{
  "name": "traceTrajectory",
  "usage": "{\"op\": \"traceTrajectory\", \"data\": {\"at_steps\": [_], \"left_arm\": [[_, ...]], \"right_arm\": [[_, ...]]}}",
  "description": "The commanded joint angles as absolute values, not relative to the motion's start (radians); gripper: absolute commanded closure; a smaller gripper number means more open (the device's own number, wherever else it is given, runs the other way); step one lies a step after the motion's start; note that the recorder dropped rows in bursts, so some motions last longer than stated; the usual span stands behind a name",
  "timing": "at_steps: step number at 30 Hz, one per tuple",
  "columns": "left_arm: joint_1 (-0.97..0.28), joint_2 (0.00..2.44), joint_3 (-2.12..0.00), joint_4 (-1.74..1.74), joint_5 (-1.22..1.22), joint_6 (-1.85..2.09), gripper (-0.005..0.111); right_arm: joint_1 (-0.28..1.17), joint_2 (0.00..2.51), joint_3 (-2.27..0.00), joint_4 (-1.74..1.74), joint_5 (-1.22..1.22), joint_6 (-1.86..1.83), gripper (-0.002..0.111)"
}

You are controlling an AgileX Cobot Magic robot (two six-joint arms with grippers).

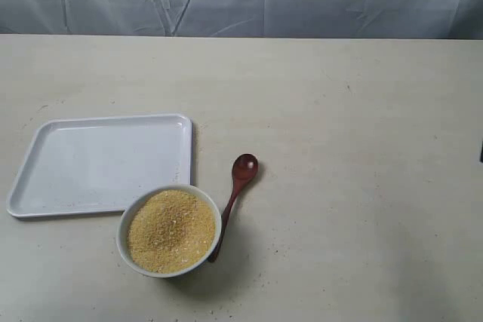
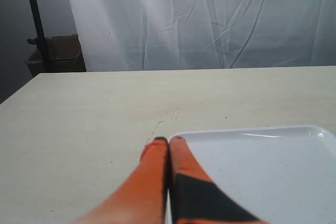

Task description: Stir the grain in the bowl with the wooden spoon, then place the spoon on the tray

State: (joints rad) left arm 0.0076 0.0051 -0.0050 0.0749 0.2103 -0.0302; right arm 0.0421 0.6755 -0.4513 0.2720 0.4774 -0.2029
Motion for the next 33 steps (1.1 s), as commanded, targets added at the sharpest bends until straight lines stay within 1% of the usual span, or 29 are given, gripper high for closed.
{"op": "traceTrajectory", "data": {"at_steps": [1,3,8,11,18,24,29,33], "left_arm": [[0.008,0.0,0.0,0.071,0.207,-0.033,0.106],[0.008,0.0,0.0,0.071,0.207,-0.033,0.106],[0.008,0.0,0.0,0.071,0.207,-0.033,0.106],[0.008,0.0,0.0,0.071,0.207,-0.033,0.106],[0.008,0.0,0.0,0.071,0.207,-0.033,0.106],[0.008,0.0,0.0,0.071,0.207,-0.033,0.106],[0.008,0.0,0.0,0.071,0.207,-0.033,0.106],[0.008,0.0,0.0,0.071,0.207,-0.033,0.106]], "right_arm": [[0.036,0.829,-0.454,0.38,0.503,-0.183,0.109],[0.041,0.888,-0.457,0.444,0.505,-0.183,0.109],[0.075,1.036,-0.535,0.435,0.561,-0.183,0.109],[0.121,1.114,-0.599,0.435,0.578,-0.15,0.109],[0.333,1.307,-0.719,0.423,0.527,-0.03,0.109],[0.54,1.504,-0.853,0.234,0.489,0.238,0.109],[0.684,1.679,-0.991,0.067,0.543,0.469,0.109],[0.767,1.779,-1.079,0.0,0.584,0.592,0.109]]}}
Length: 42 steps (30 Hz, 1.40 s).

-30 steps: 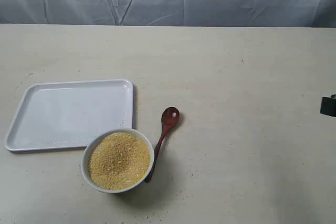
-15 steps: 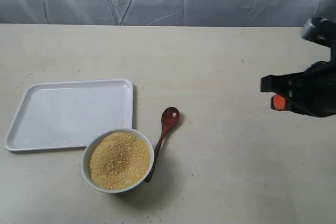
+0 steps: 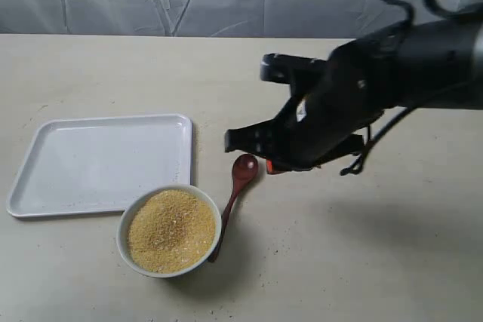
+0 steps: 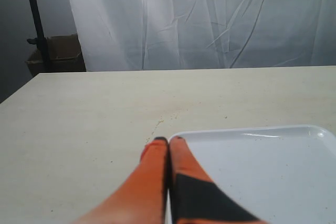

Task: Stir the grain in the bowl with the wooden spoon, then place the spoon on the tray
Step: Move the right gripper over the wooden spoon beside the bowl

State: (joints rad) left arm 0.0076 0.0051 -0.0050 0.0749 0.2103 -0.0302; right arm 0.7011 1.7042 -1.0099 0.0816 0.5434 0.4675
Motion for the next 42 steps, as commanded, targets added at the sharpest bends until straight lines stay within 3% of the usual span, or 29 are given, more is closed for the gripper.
{"op": "traceTrajectory", "data": {"at_steps": [1,4,8,11,21,23,27,35,42], "left_arm": [[0.008,0.0,0.0,0.071,0.207,-0.033,0.106],[0.008,0.0,0.0,0.071,0.207,-0.033,0.106],[0.008,0.0,0.0,0.071,0.207,-0.033,0.106],[0.008,0.0,0.0,0.071,0.207,-0.033,0.106],[0.008,0.0,0.0,0.071,0.206,-0.033,0.106],[0.008,0.0,0.0,0.071,0.206,-0.033,0.106],[0.008,0.0,0.0,0.071,0.206,-0.033,0.106],[0.008,0.0,0.0,0.071,0.206,-0.033,0.106],[0.008,0.0,0.0,0.071,0.206,-0.033,0.106]], "right_arm": [[0.784,1.8,-1.097,-0.016,0.593,0.632,0.109],[0.822,1.844,-1.129,-0.068,0.593,0.747,0.103],[0.851,1.875,-1.142,-0.137,0.588,0.892,0.076],[0.861,1.91,-1.142,-0.16,0.584,0.974,0.068],[0.88,2.001,-1.142,-0.297,0.54,1.181,0.069],[0.88,2.008,-1.142,-0.347,0.591,1.181,0.078],[0.88,2.001,-1.142,-0.371,0.637,1.177,0.109],[0.869,1.888,-1.143,-0.384,0.647,0.929,0.109],[0.876,1.794,-1.158,-0.197,0.668,0.362,0.109]]}}
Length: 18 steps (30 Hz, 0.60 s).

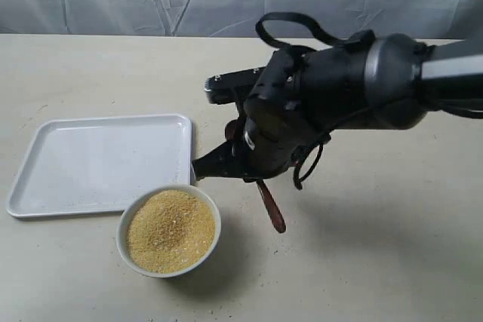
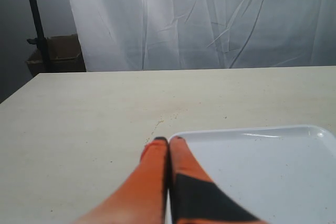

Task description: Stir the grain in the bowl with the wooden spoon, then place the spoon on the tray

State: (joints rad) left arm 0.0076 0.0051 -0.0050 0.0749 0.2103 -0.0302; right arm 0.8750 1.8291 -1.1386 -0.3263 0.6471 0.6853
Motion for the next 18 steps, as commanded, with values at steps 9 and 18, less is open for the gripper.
{"op": "traceTrajectory", "data": {"at_steps": [9,18], "left_arm": [[0.008,0.0,0.0,0.071,0.206,-0.033,0.106],[0.008,0.0,0.0,0.071,0.206,-0.033,0.106]], "right_arm": [[0.994,1.796,-1.182,0.007,0.694,-0.169,0.109],[1.059,1.84,-1.182,-0.044,0.718,-0.173,0.108]]}}
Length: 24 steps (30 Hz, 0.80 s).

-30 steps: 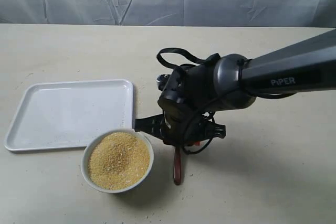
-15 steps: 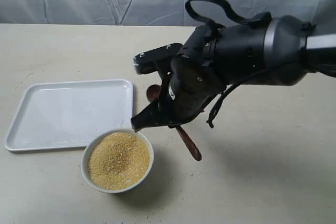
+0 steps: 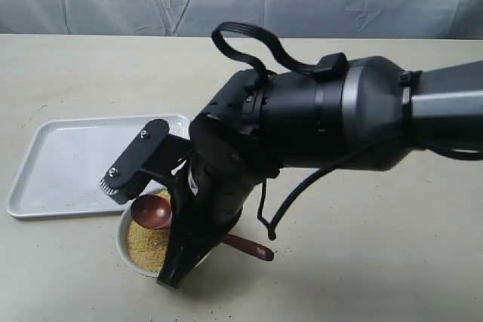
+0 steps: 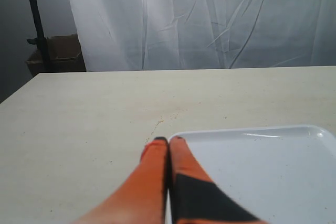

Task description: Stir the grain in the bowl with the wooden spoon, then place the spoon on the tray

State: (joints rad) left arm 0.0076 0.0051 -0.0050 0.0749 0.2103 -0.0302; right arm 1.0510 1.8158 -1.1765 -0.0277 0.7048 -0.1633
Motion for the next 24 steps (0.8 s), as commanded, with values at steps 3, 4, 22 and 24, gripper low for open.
{"op": "traceTrajectory", "data": {"at_steps": [3,4,22,24], "left_arm": [[0.008,0.0,0.0,0.071,0.206,-0.033,0.106],[0.008,0.0,0.0,0.071,0.206,-0.033,0.106],[0.008,0.0,0.0,0.071,0.206,-0.033,0.106],[0.008,0.0,0.0,0.071,0.206,-0.033,0.106]], "right_arm": [[1.059,1.858,-1.182,-0.052,0.73,-0.173,0.091],[1.059,1.858,-1.182,-0.061,0.73,-0.173,0.085],[1.059,1.797,-1.182,0.185,0.99,0.0,0.108],[1.059,1.833,-1.182,0.181,0.994,0.0,0.108]]}}
